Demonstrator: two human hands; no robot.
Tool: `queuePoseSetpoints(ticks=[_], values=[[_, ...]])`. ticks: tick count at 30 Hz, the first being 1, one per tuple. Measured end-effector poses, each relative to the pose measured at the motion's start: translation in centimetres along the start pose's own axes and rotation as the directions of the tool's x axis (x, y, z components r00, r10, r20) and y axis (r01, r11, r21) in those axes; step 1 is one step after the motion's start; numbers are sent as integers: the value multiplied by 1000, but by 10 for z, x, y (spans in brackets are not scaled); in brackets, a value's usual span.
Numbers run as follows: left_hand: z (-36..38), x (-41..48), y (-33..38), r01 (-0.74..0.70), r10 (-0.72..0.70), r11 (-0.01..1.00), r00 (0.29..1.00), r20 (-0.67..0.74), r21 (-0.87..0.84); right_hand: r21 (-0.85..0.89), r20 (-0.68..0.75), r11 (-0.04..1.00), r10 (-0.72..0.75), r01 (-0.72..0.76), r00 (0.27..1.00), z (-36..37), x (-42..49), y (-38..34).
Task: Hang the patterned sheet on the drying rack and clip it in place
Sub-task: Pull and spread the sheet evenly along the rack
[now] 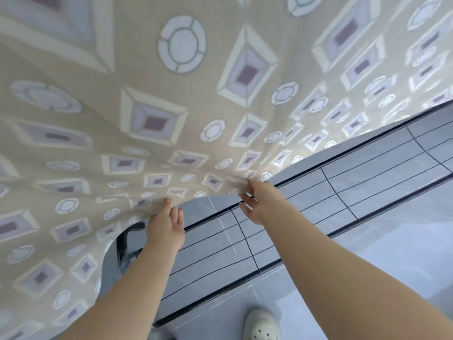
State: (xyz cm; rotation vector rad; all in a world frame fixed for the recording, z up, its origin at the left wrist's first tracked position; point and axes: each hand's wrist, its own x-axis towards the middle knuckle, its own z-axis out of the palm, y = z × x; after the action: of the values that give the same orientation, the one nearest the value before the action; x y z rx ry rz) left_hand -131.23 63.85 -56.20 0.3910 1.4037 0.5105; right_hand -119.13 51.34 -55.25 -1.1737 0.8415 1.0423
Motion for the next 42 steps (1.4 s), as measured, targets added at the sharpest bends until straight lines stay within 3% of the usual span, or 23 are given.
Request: queuePoseSetpoints(ticks=[4,8,11,15,18,24,29,33,37,42], values=[[30,-33,-24,191,-192,981,963,189,23,17,91,1000,-22,20,996,-30,-15,-14],[61,-55,-45,240,-240,970,923,299,39,284,67,955,-109,85,992,-53,-27,-56],[78,-61,-57,254,-273,962,911,309,103,319,13,939,-139,127,990,-62,-29,-83],[88,-58,-69,216,-261,958,927,268,186,149,-3,986,-77,76,997,-67,-25,-97],[93,-50,-70,154,-215,956,948,236,251,124,-10,990,-68,69,998,-64,-16,-102],[98,-30,-64,120,-205,941,946,250,317,327,-61,931,-150,162,987,-37,15,-93],[102,-18,-59,56,-120,950,973,195,307,148,-129,977,-136,154,982,-40,25,-92],[107,-10,-57,23,-73,943,988,139,331,109,-161,989,-84,102,983,-41,32,-96],[111,-9,-55,63,-110,945,985,132,322,163,-122,980,-95,114,988,-43,34,-89],[124,-23,-55,215,-271,930,949,163,298,425,-55,898,-103,116,993,-64,15,-114]])
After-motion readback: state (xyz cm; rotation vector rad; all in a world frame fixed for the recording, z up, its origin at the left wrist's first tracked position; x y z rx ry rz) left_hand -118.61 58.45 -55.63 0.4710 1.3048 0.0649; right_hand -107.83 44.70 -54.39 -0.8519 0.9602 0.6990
